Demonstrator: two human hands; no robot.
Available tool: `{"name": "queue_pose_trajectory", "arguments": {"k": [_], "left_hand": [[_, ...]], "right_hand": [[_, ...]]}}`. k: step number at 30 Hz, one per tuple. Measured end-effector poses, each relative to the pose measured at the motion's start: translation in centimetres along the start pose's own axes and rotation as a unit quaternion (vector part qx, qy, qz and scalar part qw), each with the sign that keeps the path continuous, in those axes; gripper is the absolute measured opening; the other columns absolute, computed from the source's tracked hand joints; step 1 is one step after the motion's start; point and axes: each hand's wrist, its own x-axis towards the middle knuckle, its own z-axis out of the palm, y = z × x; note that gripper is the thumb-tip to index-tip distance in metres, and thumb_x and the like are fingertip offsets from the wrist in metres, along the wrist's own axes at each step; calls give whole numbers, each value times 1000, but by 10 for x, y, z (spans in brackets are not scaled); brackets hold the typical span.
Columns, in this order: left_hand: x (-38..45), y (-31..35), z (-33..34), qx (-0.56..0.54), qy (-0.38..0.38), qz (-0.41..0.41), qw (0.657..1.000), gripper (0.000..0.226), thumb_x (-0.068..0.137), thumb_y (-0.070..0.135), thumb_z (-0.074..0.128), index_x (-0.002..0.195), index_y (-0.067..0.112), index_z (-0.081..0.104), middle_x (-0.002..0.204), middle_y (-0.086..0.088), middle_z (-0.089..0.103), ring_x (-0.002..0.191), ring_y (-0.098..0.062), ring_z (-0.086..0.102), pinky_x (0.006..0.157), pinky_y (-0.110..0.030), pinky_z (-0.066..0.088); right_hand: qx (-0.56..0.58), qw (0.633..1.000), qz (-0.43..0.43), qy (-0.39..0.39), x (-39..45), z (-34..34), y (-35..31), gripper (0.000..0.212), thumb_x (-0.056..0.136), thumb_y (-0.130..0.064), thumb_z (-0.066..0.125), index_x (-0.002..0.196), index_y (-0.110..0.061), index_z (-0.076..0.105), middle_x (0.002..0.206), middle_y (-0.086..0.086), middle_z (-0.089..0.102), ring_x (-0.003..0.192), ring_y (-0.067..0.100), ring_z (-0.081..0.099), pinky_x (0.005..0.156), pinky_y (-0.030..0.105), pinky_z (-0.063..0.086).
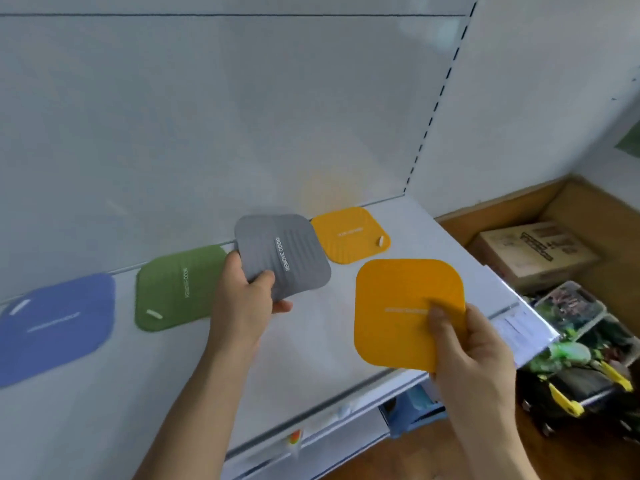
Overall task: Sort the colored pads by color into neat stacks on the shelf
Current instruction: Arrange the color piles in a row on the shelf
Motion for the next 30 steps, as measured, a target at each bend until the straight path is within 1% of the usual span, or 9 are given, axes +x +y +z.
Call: {"name": "queue_pose_trajectory", "arguments": {"k": [5, 9, 11, 14, 16, 19, 23, 26, 30], "left_hand": [[14, -2, 20, 90, 53, -24, 994, 41, 96, -2, 50, 129, 21, 56, 116, 1, 67, 52, -6, 70, 73, -52, 65], [13, 4, 33, 207, 106, -21, 972, 41, 94, 5, 48, 126, 30, 54, 108, 2, 68, 51, -23, 69, 56, -35, 58], [11, 5, 41, 273, 126, 1, 954, 48, 93, 8, 52, 134, 33, 51, 112, 1, 71, 75, -30, 71, 67, -40, 59], [7, 1, 52, 373, 161, 33, 913, 70, 95, 9, 61, 157, 24, 33, 139, -8, 61, 119, -35, 61, 90, -40, 50], [4, -2, 55, 423, 170, 54, 889, 80, 94, 10, 65, 162, 20, 25, 148, -14, 53, 131, -38, 53, 98, -46, 48], [3, -8, 54, 481, 168, 65, 858, 83, 90, 13, 72, 161, 14, 27, 145, -18, 51, 130, -42, 50, 101, -52, 48], [-14, -11, 54, 546, 221, 97, 802, 59, 82, 29, 82, 133, 8, 63, 135, -17, 56, 118, -46, 51, 97, -53, 51], [-37, -11, 67, 531, 187, 192, 804, 40, 88, 39, 70, 115, 11, 74, 124, -10, 65, 113, -39, 60, 94, -51, 54], [-60, -33, 85, 519, 103, 226, 818, 46, 89, 44, 61, 119, 11, 73, 124, -7, 65, 116, -33, 62, 98, -48, 53]], "right_hand": [[12, 999, -10, -52, 60, 4, 4, 12, 101, -43, 61, 92, -38, 68, 60, -7, 59, 59, 23, 56, 56, 39, 49], [2, 992, -27, -126, 102, 0, 12, 12, 102, -41, 62, 90, -40, 67, 64, -8, 63, 60, 15, 58, 58, 38, 47], [-1, 987, -32, -158, 119, -2, 17, 16, 102, -36, 62, 87, -36, 66, 61, -8, 59, 55, 8, 52, 57, 32, 43], [5, 981, -34, -192, 136, -3, 21, 20, 103, -31, 63, 84, -26, 66, 60, -7, 57, 54, 6, 48, 52, 28, 40], [10, 976, -39, -214, 140, -3, 22, 20, 103, -31, 62, 86, -21, 67, 63, -8, 62, 56, 4, 51, 51, 21, 42], [4, 971, -48, -235, 143, -2, 22, 20, 102, -33, 62, 88, -19, 67, 66, -7, 64, 57, 4, 53, 51, 18, 42], [-20, 971, -69, -226, 159, 8, 13, 22, 103, -35, 61, 82, -29, 61, 61, 0, 56, 54, 16, 49, 53, 41, 44], [-33, 971, -88, -219, 176, 28, -5, 22, 104, -35, 60, 82, -31, 59, 59, -3, 54, 58, 28, 55, 56, 53, 53], [-97, 956, -130, -243, 196, 67, -20, 11, 103, -36, 57, 95, -29, 61, 70, -1, 61, 76, 41, 66, 62, 46, 50]]}}
